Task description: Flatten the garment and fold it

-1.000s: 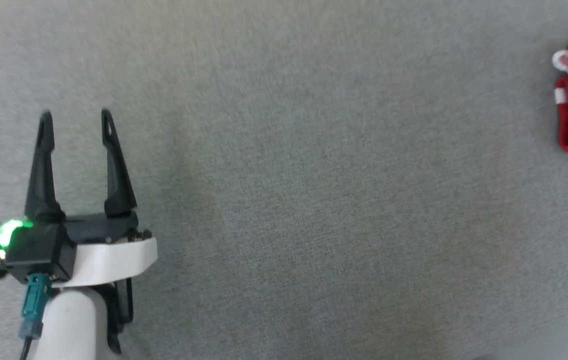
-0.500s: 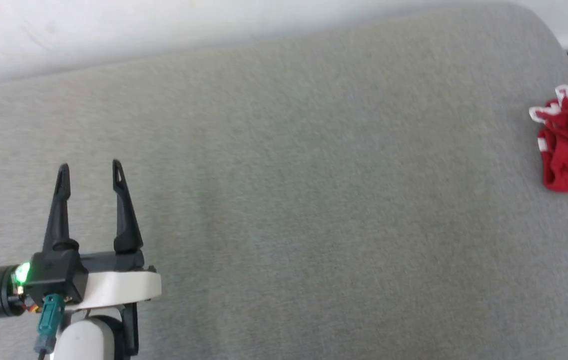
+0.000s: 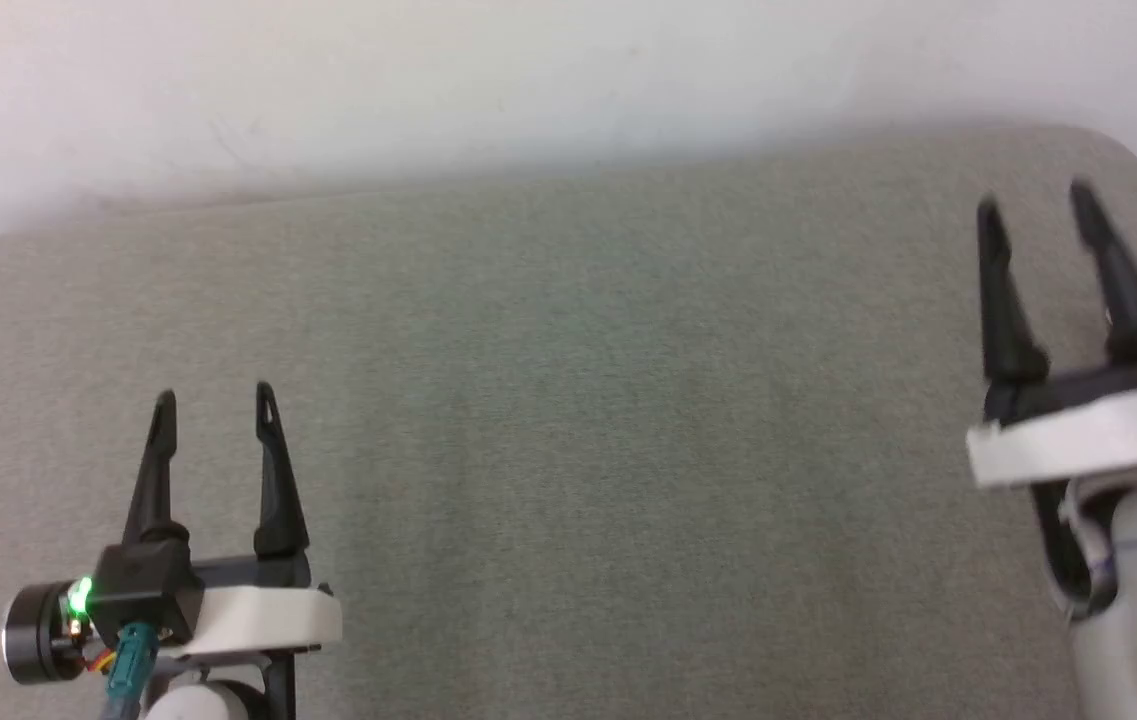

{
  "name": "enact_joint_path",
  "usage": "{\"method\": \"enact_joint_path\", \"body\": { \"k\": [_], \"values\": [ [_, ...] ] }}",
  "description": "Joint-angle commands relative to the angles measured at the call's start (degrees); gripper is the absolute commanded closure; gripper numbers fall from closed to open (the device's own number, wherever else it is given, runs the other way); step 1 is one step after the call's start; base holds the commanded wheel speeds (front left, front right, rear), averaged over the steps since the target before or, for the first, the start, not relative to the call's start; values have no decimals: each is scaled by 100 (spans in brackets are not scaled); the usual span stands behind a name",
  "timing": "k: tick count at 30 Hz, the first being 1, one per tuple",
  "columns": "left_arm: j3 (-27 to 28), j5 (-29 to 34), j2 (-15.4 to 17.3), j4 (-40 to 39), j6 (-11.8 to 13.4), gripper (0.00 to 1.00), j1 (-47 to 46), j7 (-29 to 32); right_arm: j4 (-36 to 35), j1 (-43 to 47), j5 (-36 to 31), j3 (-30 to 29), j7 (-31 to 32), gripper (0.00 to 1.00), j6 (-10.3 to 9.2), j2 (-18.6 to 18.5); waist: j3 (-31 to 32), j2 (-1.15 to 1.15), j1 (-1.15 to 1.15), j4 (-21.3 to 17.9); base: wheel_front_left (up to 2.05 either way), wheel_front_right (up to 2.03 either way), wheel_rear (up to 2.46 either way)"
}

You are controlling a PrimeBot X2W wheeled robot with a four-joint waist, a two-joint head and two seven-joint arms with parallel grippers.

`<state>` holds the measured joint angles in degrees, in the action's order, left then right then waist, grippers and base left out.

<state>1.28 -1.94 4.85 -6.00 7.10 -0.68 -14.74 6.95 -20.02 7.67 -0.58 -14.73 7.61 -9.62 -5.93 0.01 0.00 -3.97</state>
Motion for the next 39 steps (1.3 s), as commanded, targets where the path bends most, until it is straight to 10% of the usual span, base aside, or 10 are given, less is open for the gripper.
{"method": "enact_joint_path", "body": {
  "k": [1,18,19,39],
  "values": [
    [-11,23,-26,67,-40,0,91,-26,-58,229,30,-64,-26,0,-12,105,158,-1,0,175,0,0,0],
    [13,-16,-56,539,-300,0,188,-26,-529,1848,-87,-245,-27,0,-12,633,396,-1,0,251,0,0,0],
    [12,-9,-43,531,-282,100,115,2,-484,1803,-74,-262,1,100,0,611,394,-1,0,250,0,0,0],
    [-10,19,-67,540,-341,100,118,211,-507,1827,-169,-229,210,100,-2,616,423,-1,0,271,0,0,0]
  ]
}}
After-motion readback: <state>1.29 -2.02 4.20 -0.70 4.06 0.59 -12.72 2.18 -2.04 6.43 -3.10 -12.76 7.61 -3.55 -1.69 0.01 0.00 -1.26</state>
